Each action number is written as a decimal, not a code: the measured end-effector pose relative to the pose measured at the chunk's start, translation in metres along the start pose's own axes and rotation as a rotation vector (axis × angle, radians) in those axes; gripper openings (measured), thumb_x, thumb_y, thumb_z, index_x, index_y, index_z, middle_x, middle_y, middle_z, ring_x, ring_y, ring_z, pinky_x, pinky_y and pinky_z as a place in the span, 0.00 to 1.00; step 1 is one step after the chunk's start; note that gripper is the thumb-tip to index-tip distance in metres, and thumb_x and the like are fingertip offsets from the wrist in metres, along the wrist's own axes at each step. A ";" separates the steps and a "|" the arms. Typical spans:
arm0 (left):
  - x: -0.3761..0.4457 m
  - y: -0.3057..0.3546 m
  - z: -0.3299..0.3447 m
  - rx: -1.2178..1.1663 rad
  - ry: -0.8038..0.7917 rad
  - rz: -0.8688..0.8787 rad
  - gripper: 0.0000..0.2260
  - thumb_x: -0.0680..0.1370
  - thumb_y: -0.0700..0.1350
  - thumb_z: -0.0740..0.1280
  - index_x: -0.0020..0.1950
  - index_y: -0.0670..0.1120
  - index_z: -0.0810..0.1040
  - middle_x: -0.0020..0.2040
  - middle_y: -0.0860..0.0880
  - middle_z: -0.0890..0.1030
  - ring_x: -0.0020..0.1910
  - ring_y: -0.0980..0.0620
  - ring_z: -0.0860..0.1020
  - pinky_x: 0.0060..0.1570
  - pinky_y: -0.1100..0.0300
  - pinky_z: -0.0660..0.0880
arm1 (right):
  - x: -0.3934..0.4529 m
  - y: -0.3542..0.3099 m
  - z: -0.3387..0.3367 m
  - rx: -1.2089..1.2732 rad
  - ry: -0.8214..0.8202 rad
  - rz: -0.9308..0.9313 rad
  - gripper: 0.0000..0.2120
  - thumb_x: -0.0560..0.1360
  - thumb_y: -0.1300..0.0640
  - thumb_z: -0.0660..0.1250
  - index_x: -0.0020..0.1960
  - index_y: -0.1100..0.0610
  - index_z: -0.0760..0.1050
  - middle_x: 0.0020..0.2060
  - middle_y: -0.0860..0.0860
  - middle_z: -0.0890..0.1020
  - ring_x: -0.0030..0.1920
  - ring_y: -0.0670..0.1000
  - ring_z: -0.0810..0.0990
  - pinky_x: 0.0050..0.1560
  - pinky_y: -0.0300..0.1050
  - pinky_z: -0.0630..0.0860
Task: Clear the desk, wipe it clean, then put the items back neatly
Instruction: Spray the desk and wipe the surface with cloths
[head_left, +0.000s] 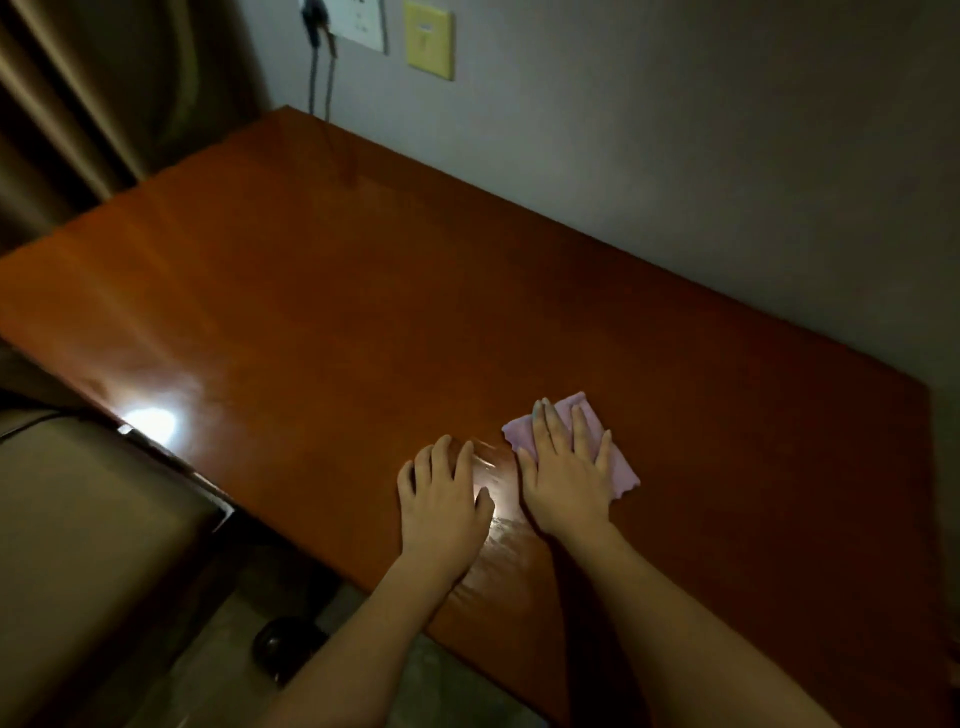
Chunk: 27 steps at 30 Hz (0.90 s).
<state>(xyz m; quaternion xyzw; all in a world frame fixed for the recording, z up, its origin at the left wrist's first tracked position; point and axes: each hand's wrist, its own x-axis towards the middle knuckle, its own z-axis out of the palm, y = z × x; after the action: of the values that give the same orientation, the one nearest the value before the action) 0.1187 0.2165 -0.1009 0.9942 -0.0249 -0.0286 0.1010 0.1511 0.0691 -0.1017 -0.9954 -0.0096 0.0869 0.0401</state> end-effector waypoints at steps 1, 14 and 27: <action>-0.006 0.013 0.001 0.005 -0.021 0.010 0.26 0.65 0.51 0.74 0.61 0.44 0.79 0.60 0.41 0.78 0.57 0.42 0.78 0.53 0.45 0.75 | -0.010 0.014 0.000 0.008 0.002 0.018 0.38 0.70 0.40 0.25 0.78 0.52 0.39 0.77 0.47 0.44 0.77 0.54 0.39 0.71 0.60 0.36; -0.064 0.147 0.035 0.022 -0.076 0.318 0.21 0.69 0.50 0.63 0.59 0.44 0.79 0.58 0.40 0.79 0.56 0.41 0.78 0.54 0.44 0.75 | -0.108 0.157 0.005 0.105 0.063 0.353 0.35 0.74 0.40 0.31 0.78 0.53 0.45 0.77 0.46 0.48 0.77 0.55 0.40 0.71 0.62 0.36; -0.081 0.216 0.052 0.023 -0.064 0.451 0.24 0.64 0.46 0.76 0.59 0.42 0.78 0.57 0.38 0.78 0.55 0.39 0.78 0.53 0.41 0.74 | -0.192 0.241 0.012 0.154 0.097 0.628 0.37 0.73 0.40 0.31 0.78 0.52 0.47 0.77 0.46 0.50 0.77 0.56 0.43 0.70 0.69 0.45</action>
<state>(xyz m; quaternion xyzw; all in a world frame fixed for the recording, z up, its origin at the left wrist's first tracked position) 0.0256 -0.0011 -0.1040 0.9631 -0.2499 -0.0364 0.0928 -0.0375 -0.1754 -0.1001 -0.9467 0.3066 0.0480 0.0868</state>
